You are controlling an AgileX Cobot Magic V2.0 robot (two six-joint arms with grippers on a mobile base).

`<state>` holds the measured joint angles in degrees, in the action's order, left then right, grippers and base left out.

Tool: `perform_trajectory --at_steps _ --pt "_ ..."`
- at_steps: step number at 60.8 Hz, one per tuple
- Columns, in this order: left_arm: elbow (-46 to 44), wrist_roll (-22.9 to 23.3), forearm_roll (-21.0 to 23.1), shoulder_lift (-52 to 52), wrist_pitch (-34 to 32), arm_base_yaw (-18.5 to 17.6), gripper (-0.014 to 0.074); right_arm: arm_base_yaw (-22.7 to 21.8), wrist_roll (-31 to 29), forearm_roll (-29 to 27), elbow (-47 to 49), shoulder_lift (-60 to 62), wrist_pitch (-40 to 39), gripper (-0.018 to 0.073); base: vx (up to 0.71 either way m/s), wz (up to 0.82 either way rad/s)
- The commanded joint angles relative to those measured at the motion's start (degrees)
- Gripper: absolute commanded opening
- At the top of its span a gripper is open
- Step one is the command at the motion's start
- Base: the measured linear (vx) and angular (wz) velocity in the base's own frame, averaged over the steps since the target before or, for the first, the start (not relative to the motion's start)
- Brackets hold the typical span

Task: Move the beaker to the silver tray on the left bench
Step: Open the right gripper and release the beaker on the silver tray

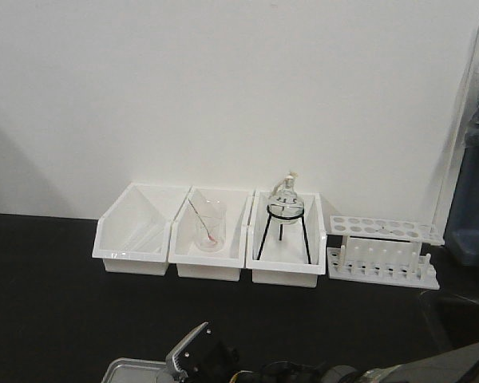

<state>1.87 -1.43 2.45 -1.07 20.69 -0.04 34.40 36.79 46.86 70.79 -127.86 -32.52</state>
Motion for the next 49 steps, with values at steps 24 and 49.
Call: perform_trajectory --at_steps 24,49 --pt "1.1 0.0 0.4 -0.3 -4.5 -0.2 0.0001 -0.2 2.1 -0.6 1.1 14.5 -1.8 0.0538 0.00 0.00" --pt "1.1 0.0 0.4 -0.3 -4.5 -0.2 0.0001 -1.0 8.3 9.5 -21.9 54.6 7.2 0.0424 0.00 0.00"
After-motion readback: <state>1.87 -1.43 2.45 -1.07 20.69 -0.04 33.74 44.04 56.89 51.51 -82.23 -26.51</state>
